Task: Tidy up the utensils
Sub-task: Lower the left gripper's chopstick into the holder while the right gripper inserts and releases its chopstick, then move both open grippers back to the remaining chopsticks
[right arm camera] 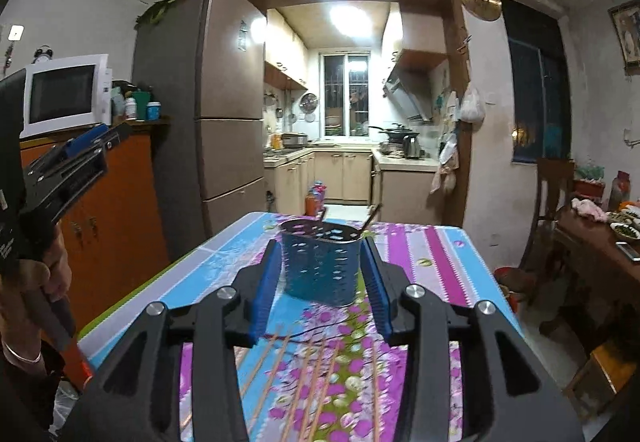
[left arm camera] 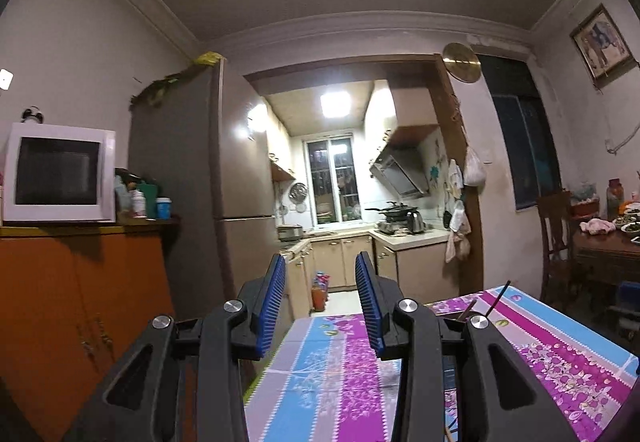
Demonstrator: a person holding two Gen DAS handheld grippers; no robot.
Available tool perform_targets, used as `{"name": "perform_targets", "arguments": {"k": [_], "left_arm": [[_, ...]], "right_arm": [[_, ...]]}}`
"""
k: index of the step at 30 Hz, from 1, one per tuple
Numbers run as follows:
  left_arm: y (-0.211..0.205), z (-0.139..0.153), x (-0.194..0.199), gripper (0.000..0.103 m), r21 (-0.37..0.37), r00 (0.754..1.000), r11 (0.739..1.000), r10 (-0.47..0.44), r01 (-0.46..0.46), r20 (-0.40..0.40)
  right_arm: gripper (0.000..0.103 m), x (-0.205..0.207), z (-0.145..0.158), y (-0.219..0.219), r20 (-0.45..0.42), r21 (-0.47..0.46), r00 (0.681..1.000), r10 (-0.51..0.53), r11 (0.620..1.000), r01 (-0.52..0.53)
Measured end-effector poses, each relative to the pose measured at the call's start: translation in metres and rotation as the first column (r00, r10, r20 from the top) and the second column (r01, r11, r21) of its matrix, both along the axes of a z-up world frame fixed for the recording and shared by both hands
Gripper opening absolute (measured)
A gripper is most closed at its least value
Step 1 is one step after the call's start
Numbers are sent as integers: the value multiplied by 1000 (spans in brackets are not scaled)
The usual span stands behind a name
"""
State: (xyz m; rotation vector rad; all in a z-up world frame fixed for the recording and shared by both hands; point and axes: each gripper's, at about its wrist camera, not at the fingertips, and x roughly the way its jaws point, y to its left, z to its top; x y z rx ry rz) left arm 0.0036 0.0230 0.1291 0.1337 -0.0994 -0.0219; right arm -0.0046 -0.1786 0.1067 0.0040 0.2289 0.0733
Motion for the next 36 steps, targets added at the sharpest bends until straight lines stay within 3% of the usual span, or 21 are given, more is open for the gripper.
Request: {"name": "perform_targets", "arguments": {"k": [6,10,12,15,20,23,25,27,32,36], "left_arm": [[11,7,-20,38,-12,999,999,45,-44,22],[19,4,-26,43,-18,999,999,33,-33,-1],[28,-7,-25,50,-20,999,1000,-2,1,-36],[41,-47,-23,50,16,990,996,-80,83,-120],[43,-123,-39,50,56,935,976,-183,209,-304],[36,-167,-53,48,39,871,963,-224,267,-438],[29,-191,-62,42,19,828,959,-236,284,-508],[24,-203,-69,33,13,811,959,-233,284,-536],[14,-219,-74,27,-6,793,968,-210,252,-571],[0,-235,-68,21,14,761,966,-196,260,-619]], "right_arm": [[42,-12,-5,13,3,-28,999,40,999,-40],[52,-24,-11,9,20,-45,1000,18,999,-17],[56,-33,-17,4,20,-58,1000,-10,998,11],[59,-46,-36,-12,-12,-69,998,-65,996,64],[63,-62,-87,-40,-143,-106,972,-185,980,170],[63,-69,-118,-49,-231,-104,951,-205,977,186],[63,-74,-138,-52,-285,-93,938,-200,979,181],[63,-83,-156,-48,-311,-92,931,-190,981,170],[52,-93,-181,-31,-324,-138,931,-167,982,128],[33,-85,-191,-30,-315,-138,932,-179,980,142]]}}
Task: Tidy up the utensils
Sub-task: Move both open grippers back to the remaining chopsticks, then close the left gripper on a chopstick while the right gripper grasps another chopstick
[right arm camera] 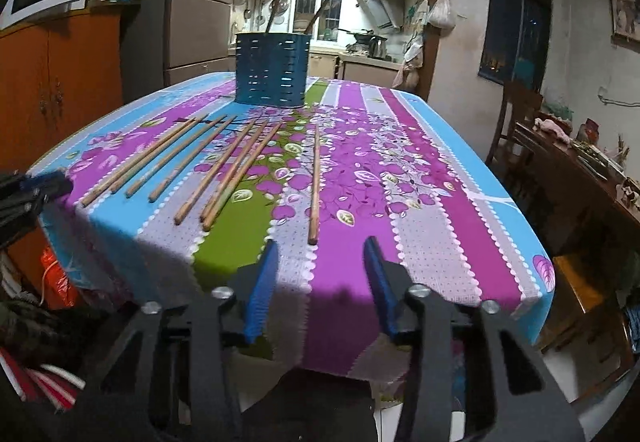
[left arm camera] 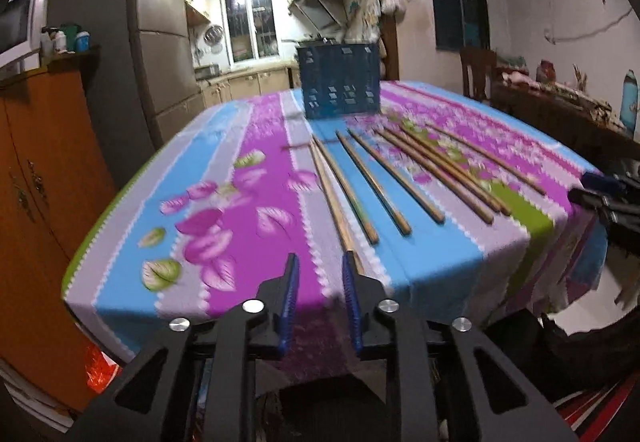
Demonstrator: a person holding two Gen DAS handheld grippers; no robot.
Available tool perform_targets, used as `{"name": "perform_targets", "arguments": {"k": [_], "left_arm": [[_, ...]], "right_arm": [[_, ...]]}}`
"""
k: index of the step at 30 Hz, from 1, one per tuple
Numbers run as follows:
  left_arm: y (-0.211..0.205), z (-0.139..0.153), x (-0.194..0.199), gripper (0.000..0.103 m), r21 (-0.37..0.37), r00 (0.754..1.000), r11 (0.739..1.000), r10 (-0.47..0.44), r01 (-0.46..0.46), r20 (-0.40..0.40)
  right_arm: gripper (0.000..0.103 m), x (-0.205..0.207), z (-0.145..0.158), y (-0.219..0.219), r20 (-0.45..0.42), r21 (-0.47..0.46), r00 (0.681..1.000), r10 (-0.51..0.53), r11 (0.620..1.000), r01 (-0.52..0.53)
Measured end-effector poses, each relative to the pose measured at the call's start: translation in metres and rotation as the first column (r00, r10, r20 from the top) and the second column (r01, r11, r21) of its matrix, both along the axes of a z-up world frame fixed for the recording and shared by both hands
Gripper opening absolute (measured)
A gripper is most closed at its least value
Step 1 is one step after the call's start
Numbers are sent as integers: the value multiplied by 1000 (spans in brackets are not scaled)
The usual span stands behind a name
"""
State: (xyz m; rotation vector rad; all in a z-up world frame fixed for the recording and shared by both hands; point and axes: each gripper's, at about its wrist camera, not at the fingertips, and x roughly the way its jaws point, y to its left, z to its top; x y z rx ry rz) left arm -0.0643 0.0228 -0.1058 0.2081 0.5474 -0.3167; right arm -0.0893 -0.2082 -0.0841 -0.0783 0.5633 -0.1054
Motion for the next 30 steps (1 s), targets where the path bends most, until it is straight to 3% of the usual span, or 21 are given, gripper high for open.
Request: {"name": "perform_targets", "arguments": {"k": [1,6,14,21,30], "left_arm": [[-2,-2,0,21,0,1000,1000,-3,3,-4],[-7,-10,2,21,20,1000,1000,5,-5,4],[-9,-3,-5,19,10,998,1000,-13,13,57],[-16,-13,5,20,15,999,999,-48,48,-9],[-16,-16,4,13,23,1000,1000,-20,20,15]], "right_arm": [[28,3,-1,-2,1,4,1000,-6,1000,6],[23,18,-5,-4,7,17,1000,-5,1000,5],[23,28,-8,-4,-2,22,1000,10,1000,-10],[23,29,-8,-7,3,36,1000,4,999,-4],[28,31,-10,-7,7,22,1000,12,1000,-12]]}}
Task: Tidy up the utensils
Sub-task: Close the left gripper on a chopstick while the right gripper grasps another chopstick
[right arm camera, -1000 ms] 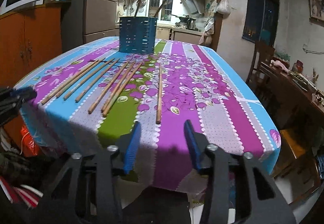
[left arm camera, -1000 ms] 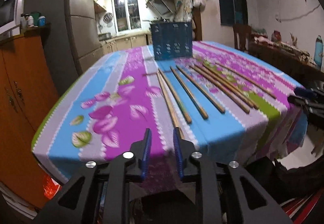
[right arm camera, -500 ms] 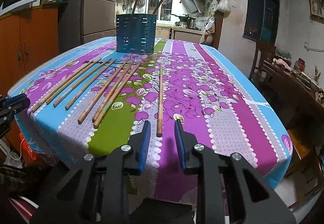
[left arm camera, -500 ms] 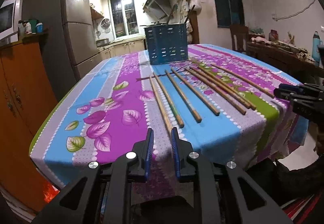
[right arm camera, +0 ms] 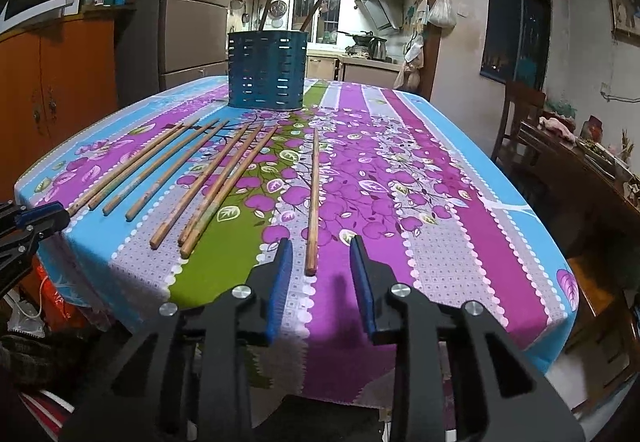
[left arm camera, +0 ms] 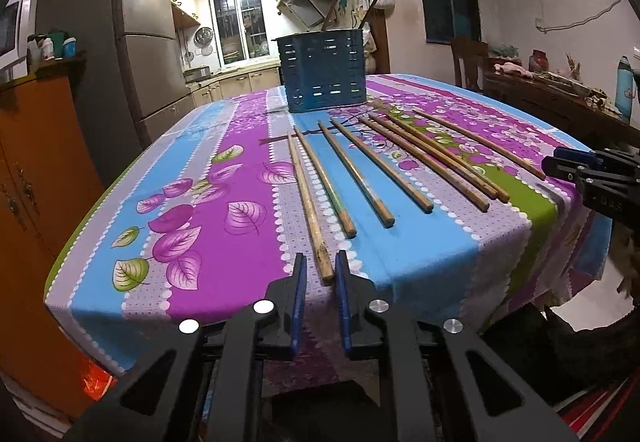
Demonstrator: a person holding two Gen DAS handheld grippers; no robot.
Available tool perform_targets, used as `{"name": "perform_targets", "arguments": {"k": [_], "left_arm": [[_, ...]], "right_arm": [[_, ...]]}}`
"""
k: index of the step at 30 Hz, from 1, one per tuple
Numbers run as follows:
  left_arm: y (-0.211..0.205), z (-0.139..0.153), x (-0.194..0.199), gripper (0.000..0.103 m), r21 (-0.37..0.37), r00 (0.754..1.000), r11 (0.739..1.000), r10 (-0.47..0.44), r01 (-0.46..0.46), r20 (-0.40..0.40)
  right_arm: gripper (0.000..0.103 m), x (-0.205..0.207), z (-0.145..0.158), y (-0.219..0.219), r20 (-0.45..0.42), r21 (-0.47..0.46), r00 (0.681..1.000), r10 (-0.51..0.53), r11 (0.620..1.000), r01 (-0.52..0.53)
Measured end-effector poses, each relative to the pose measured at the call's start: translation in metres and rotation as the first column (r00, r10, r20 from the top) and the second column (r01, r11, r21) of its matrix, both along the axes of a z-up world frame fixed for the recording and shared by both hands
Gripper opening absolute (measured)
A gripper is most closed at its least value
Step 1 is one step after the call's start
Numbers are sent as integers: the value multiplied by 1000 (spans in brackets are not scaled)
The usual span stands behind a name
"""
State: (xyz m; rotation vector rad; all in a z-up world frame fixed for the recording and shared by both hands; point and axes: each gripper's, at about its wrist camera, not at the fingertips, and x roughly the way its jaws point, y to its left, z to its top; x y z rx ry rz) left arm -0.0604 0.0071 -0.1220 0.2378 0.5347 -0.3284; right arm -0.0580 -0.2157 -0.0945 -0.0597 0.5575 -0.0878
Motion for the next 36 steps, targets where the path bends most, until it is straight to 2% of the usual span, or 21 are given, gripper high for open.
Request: {"name": "perform_targets", "arguments": {"k": [5,8,10,14,26,36], "left_arm": [[0,0,0,10,5,1000,1000,-2,2,4],[-1,0,0,10,6,1000,1000,-3,2,4],[-1,0,-1,10,7,1000,1000,-3,3,4],[-1,0,0,10,7,1000,1000,-7,7,1],[7,3,2,8,-12,1000,1000,13,-13,26],[18,26,5,8,-25,995,999,36,-34,93]], "right_arm": [[28,6,-7,1,-22,-11,1000,16,1000,-17],[20,7,-8,1,-23,6,999,33,999,-33],[10,7,-8,1,-27,14,999,46,999,-45],[5,9,-8,-5,-32,79,997,69,995,-66],[5,7,-2,-13,-10,156,999,34,987,-32],[5,6,24,-19,60,118,998,10,993,-17]]}}
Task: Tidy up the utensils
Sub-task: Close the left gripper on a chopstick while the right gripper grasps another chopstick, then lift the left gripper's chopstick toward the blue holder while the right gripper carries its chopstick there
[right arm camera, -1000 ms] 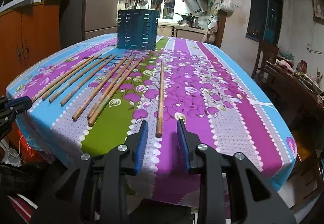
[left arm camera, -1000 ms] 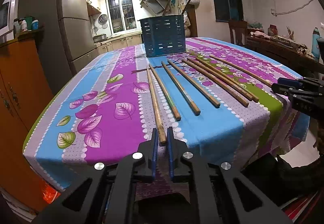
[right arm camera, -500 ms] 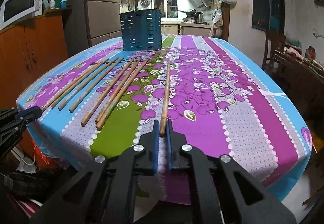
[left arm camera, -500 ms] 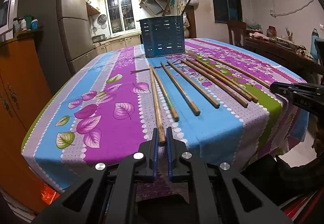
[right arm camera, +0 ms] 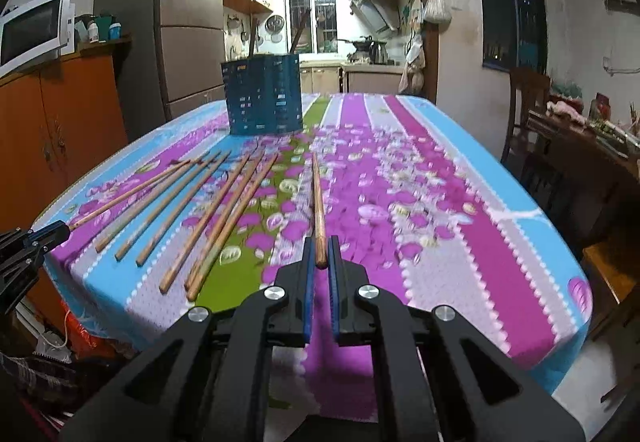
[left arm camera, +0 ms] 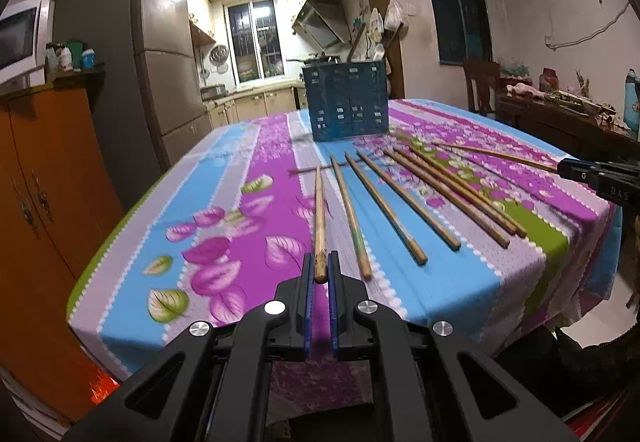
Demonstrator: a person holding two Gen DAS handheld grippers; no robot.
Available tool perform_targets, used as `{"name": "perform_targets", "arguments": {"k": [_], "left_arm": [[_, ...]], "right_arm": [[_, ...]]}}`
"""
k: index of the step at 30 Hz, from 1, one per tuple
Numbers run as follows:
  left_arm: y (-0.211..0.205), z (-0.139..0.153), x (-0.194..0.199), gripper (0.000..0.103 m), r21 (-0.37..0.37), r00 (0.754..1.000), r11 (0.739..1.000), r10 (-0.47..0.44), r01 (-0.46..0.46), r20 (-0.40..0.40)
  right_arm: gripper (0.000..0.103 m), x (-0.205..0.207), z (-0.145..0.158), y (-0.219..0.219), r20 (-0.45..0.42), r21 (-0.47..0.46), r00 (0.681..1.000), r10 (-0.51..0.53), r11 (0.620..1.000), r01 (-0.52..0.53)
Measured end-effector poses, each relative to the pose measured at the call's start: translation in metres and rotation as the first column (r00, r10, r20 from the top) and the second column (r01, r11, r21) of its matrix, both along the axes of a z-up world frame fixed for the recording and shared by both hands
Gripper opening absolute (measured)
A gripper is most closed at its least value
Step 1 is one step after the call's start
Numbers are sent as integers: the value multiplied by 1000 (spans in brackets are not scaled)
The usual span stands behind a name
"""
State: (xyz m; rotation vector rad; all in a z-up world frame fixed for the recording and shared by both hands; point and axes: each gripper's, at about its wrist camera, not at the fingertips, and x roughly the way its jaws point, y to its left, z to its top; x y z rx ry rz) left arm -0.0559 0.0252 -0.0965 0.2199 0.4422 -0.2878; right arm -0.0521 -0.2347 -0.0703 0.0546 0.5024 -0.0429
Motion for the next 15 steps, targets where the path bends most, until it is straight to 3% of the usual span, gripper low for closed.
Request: {"name": "perform_targets", "arguments": {"k": [15], "left_arm": [[19,64,23,8,-75,996,997,6,0,91]], "right_arm": [[5,8,63,-9,158,-31,987,23,999,-18]]}}
